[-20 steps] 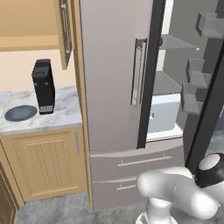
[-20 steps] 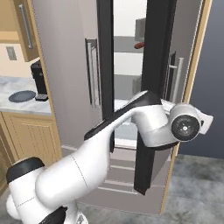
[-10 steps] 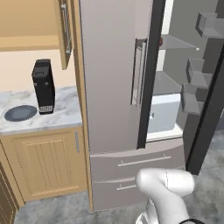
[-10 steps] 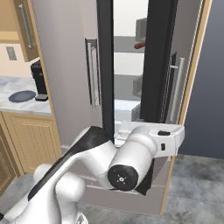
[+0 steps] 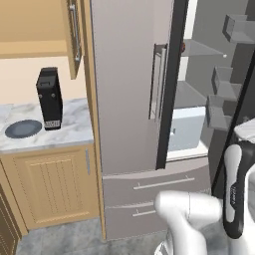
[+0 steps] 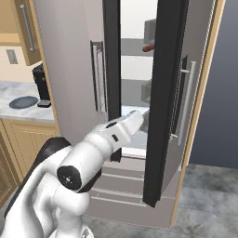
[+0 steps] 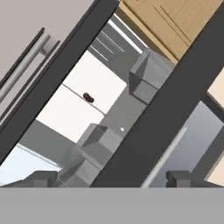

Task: Move the hot dog bun to the plate on the dining table and place the condiment next to that plate. Then navigate to the fridge and take the sausage and place it on the plate as well.

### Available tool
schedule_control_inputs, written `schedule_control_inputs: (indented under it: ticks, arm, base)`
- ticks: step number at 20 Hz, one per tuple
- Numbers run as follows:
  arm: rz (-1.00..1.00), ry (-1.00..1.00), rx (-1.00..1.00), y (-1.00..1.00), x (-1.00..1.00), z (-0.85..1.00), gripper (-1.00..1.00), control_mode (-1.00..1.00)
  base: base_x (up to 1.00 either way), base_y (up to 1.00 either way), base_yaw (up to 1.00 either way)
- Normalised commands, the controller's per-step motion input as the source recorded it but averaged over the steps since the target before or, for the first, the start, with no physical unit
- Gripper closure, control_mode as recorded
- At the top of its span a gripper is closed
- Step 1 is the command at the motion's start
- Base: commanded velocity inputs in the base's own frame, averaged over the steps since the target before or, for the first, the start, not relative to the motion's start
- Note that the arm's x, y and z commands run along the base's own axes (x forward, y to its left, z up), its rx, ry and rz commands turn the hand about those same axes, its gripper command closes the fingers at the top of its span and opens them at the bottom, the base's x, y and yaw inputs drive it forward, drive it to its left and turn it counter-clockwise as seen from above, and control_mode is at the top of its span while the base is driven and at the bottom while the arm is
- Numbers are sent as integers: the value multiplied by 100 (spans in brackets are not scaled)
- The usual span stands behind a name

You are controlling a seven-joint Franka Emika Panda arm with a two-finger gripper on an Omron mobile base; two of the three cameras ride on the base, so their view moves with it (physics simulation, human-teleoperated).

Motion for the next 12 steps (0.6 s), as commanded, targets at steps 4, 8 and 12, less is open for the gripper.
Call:
schedule_control_inputs:
  ticks: [4, 8, 12]
  arm:
    - [-5, 16, -30, 99, 90, 4, -100, -100]
    - [-13, 27, -25, 76, 100, 1, -100, -100]
    - [-13, 33, -17, 31, 100, 0, -100, -100]
  base:
    - [0, 0, 0]
    - [0, 0, 0]
    - [0, 0, 0]
